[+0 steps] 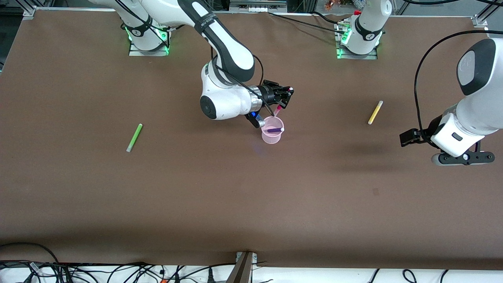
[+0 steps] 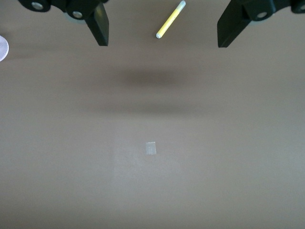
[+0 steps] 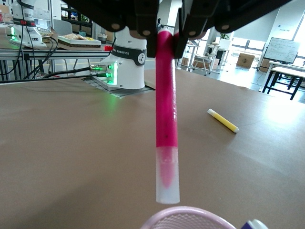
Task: Organize pens into pink holder with both arms
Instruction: 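Lower the magenta marker into the cup and open the right gripper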
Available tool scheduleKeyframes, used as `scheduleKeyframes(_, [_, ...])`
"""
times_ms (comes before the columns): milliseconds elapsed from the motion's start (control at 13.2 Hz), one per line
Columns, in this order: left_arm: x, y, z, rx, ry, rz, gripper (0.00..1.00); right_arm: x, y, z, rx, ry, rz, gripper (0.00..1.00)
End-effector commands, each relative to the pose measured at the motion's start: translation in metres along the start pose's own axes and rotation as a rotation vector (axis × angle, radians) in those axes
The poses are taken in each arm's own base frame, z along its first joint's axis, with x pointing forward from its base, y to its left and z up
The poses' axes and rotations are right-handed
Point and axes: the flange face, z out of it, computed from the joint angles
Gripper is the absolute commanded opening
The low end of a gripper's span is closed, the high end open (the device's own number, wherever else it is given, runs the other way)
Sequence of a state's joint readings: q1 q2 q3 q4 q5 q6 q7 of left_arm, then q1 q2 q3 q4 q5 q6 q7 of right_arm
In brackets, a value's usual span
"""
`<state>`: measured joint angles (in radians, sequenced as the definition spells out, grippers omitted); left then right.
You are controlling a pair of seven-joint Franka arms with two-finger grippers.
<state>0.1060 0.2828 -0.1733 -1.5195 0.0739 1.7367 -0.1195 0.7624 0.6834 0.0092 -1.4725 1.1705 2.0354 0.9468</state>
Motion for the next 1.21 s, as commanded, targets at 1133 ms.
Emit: scheduleKeyframes(1133, [-0.009, -0.019, -0.007, -0.039, 0.008, 0.053, 1.0, 0.045, -0.016, 0.002, -0.047, 0.108, -0.098, 0.17])
